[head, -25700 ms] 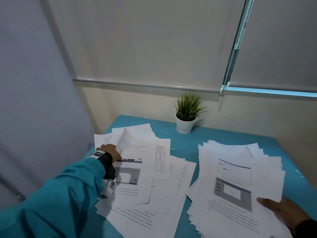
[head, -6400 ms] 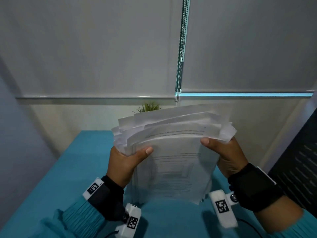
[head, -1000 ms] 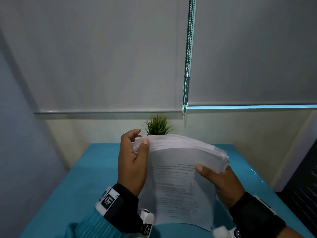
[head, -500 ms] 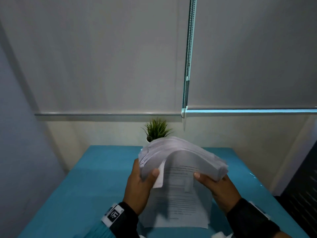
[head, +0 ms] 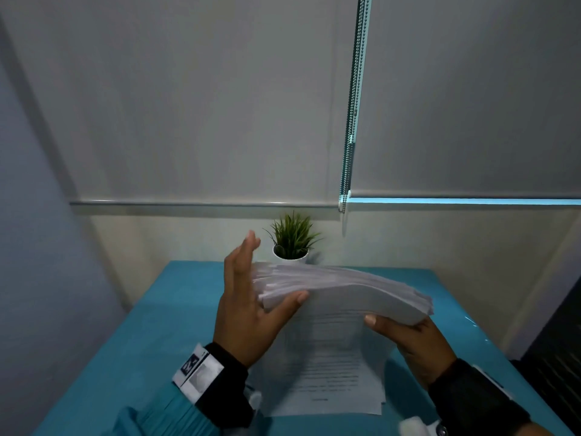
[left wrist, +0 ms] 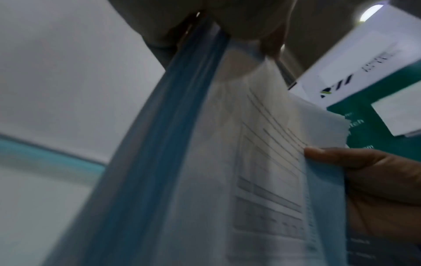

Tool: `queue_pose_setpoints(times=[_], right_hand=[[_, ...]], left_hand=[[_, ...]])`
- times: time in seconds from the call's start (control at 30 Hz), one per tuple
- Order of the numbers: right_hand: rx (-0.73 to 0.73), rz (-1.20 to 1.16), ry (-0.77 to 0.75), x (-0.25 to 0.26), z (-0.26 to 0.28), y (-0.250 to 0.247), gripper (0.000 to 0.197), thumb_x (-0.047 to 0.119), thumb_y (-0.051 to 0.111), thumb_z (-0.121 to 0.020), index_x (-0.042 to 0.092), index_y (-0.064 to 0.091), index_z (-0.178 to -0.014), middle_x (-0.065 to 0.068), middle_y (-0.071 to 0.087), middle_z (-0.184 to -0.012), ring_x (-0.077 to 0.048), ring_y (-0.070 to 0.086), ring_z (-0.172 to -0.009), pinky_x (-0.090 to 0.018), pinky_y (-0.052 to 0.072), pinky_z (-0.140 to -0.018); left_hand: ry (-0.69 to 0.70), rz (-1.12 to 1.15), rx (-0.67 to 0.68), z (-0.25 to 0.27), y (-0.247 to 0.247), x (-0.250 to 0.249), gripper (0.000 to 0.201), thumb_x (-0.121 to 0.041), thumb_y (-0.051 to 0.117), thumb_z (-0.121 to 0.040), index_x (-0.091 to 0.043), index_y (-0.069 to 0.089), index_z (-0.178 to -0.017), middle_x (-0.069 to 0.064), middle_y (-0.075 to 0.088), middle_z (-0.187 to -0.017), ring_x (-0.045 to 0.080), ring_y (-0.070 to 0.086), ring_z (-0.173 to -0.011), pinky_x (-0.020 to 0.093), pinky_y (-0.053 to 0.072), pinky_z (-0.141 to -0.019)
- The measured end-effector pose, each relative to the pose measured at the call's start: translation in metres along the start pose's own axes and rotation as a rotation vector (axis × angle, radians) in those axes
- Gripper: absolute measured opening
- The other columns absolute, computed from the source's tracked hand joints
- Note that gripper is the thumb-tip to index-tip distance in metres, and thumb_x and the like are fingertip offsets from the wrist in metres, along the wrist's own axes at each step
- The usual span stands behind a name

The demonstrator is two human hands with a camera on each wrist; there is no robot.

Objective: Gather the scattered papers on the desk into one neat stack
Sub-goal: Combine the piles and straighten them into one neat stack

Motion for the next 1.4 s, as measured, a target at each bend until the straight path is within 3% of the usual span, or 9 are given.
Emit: queue_pose_setpoints(times=[0.1, 0.27, 0.4, 0.57, 0.73, 0.9, 1.07, 1.27, 1.4], right_hand=[[0.017, -0.001, 0.01, 0.009, 0.0, 0.006, 0.045, 0.016, 0.082, -0.063, 0.019, 0.071, -0.106, -0.012, 0.072, -0.107, -0.024, 0.068, -0.099, -0.029, 0.056, -0.082], [0.116, 0.02, 0.017, 0.017, 0.001, 0.014, 0.043, 0.022, 0.084, -0.064, 0.028, 0.073, -0.105, -0.009, 0.073, -0.106, -0.023, 0.068, -0.1, -0.034, 0.054, -0.085], [0.087, 0.111, -0.081, 0.02, 0.003, 0.017, 0.038, 0.011, 0.075, -0.072, 0.028, 0.072, -0.106, -0.005, 0.073, -0.107, -0.022, 0.067, -0.103, -0.036, 0.053, -0.09], [-0.019, 0.092, -0.072, 0.017, 0.003, 0.009, 0.046, 0.047, 0.083, -0.06, 0.034, 0.071, -0.102, -0.004, 0.073, -0.103, -0.02, 0.068, -0.098, -0.034, 0.055, -0.084], [-0.13, 0.146, -0.069, 0.027, 0.001, 0.015, 0.054, 0.064, 0.079, -0.052, 0.025, 0.076, -0.089, 0.0, 0.076, -0.094, -0.02, 0.07, -0.094, -0.038, 0.054, -0.085], [-0.102, 0.11, -0.136, 0.054, -0.003, 0.026, 0.027, 0.039, 0.073, -0.072, 0.028, 0.073, -0.096, 0.006, 0.074, -0.102, -0.011, 0.068, -0.098, -0.03, 0.053, -0.087], [-0.071, 0.103, 0.003, 0.018, 0.001, 0.012, 0.074, 0.045, 0.089, -0.051, 0.01, 0.067, -0.112, -0.008, 0.072, -0.109, -0.029, 0.066, -0.106, -0.043, 0.052, -0.093], [-0.043, 0.098, -0.016, 0.029, -0.003, 0.01, 0.056, 0.016, 0.084, -0.068, 0.011, 0.061, -0.119, -0.011, 0.069, -0.114, -0.033, 0.063, -0.109, -0.042, 0.053, -0.092], [-0.153, 0.367, -0.161, 0.064, -0.009, 0.007, 0.093, 0.033, 0.083, -0.062, 0.029, 0.035, -0.141, 0.006, 0.051, -0.135, -0.007, 0.052, -0.121, -0.025, 0.043, -0.099]], left_hand=[[0.202, -0.172, 0.031, -0.013, -0.005, -0.015, 0.069, -0.047, 0.068, -0.083, -0.021, 0.043, -0.142, 0.004, 0.043, -0.141, -0.008, 0.046, -0.119, 0.007, 0.048, -0.084], [0.211, -0.168, 0.086, -0.018, -0.007, -0.015, 0.037, -0.04, 0.068, -0.085, -0.022, 0.07, -0.118, 0.002, 0.058, -0.126, 0.005, 0.056, -0.111, 0.017, 0.049, -0.09], [0.136, 0.005, 0.012, -0.016, -0.008, -0.016, 0.039, -0.028, 0.08, -0.079, -0.02, 0.065, -0.114, 0.001, 0.059, -0.122, 0.005, 0.063, -0.105, 0.021, 0.054, -0.085], [-0.427, 0.507, -0.078, 0.02, 0.007, 0.04, 0.103, -0.048, 0.084, -0.057, -0.022, 0.034, -0.144, -0.005, 0.056, -0.128, -0.002, 0.064, -0.105, 0.015, 0.054, -0.08], [-0.433, 0.215, 0.074, 0.039, 0.033, 0.033, 0.025, -0.036, 0.079, -0.078, -0.039, 0.062, -0.096, -0.033, 0.068, -0.091, -0.013, 0.063, -0.086, 0.007, 0.049, -0.072], [-0.332, 0.403, -0.036, 0.009, 0.021, 0.012, 0.045, -0.02, 0.083, -0.075, -0.031, 0.059, -0.111, -0.012, 0.068, -0.105, -0.004, 0.063, -0.094, 0.009, 0.05, -0.076], [-0.67, 0.552, 0.139, 0.054, 0.033, 0.068, 0.051, -0.036, 0.088, -0.048, -0.015, 0.076, -0.092, 0.005, 0.077, -0.096, 0.031, 0.071, -0.098, 0.042, 0.058, -0.085], [-0.69, 0.622, 0.274, 0.055, 0.042, 0.074, 0.049, -0.033, 0.093, -0.042, -0.024, 0.08, -0.089, 0.007, 0.077, -0.099, 0.019, 0.072, -0.094, 0.035, 0.058, -0.085], [-0.736, 0.641, 0.295, 0.053, 0.043, 0.075, 0.048, -0.036, 0.091, -0.047, -0.023, 0.079, -0.092, 0.009, 0.077, -0.1, 0.026, 0.072, -0.097, 0.043, 0.056, -0.09]])
Point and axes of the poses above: each hand's wrist, its own z-axis away from the middle knuckle, its own y-axis out of the palm, x = y × z, the point moved 6 cm from there along -z, towards the middle knuckle
